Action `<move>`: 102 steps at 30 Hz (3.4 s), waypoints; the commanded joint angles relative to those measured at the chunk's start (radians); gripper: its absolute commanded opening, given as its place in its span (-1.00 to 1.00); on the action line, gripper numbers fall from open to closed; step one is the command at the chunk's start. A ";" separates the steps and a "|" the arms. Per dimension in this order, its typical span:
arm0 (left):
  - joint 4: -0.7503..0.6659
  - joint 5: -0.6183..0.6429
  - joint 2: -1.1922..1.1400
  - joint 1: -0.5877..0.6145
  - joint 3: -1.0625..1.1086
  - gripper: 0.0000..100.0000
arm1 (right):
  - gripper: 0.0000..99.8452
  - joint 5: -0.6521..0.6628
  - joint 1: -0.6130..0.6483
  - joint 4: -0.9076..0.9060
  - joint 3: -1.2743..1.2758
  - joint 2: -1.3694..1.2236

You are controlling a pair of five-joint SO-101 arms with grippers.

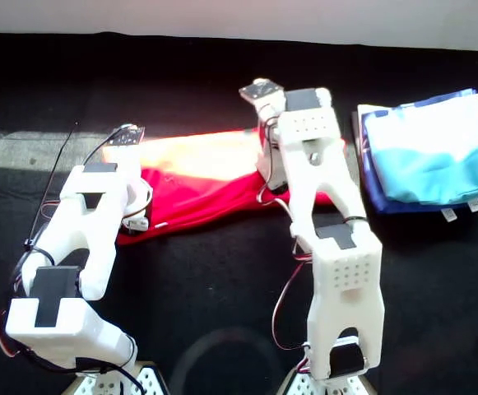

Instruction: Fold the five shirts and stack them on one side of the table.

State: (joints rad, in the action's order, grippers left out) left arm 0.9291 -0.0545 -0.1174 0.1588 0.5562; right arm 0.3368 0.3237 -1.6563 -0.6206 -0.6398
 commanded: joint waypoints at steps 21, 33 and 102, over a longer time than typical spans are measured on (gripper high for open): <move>-0.031 0.003 -0.007 0.015 -0.013 -0.98 | -0.99 -0.012 0.084 0.053 -0.151 0.056; -0.031 0.003 -0.008 0.015 -0.015 -0.98 | -0.99 -0.008 -0.030 -0.074 -0.171 -0.004; 0.399 0.233 -0.507 0.096 -0.789 -0.58 | -0.99 -0.012 0.007 -0.110 -0.567 -0.028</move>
State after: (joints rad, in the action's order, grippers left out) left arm 1.2697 0.1680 -0.5808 0.3092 -0.1634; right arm 0.3368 0.3314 -1.7530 -1.1485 -0.8025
